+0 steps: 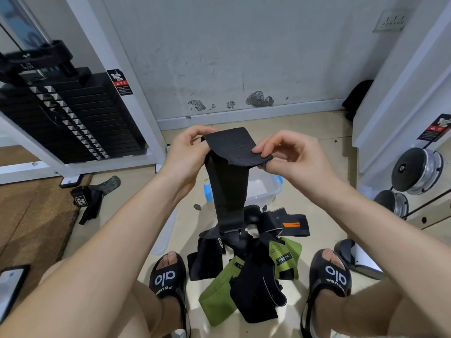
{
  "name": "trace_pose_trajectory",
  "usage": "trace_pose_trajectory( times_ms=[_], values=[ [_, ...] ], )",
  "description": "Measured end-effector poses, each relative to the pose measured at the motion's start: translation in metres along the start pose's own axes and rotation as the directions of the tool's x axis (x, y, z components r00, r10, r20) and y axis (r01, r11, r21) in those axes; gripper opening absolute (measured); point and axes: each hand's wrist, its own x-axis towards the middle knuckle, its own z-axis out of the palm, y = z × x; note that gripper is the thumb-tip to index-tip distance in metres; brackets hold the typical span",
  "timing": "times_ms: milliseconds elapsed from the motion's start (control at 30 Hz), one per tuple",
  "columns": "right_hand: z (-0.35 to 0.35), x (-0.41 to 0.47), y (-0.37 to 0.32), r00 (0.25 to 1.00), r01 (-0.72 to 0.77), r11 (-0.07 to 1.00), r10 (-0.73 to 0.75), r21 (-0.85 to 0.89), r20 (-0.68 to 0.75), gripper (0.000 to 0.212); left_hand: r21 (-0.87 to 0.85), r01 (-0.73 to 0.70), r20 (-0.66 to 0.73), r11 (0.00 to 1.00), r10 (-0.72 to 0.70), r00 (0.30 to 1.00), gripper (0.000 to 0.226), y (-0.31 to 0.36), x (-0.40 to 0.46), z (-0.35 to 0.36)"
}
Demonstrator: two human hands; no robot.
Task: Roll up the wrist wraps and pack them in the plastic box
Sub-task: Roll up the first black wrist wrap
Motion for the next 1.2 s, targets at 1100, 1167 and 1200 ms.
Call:
trace_pose_trajectory(
  times_ms=[1100,1167,1200],
  values=[
    [0.016,0.009,0.019,0.977,-0.210,0.975,0.213,-0.072,0.030,0.017,-0.162,0.013,0.100,0.987,0.003,0.995,0.015,0.011,-0.006,0.007],
    [0.016,0.008,0.017,0.976,-0.211,0.973,0.214,-0.090,0.031,0.023,-0.153,0.015,0.100,0.988,0.001,0.995,0.017,0.011,-0.005,0.007],
    [0.016,0.009,0.016,0.976,-0.210,0.973,0.214,-0.096,0.034,0.026,-0.152,0.016,0.101,0.988,0.000,0.995,0.016,0.010,-0.005,0.006]
  ],
)
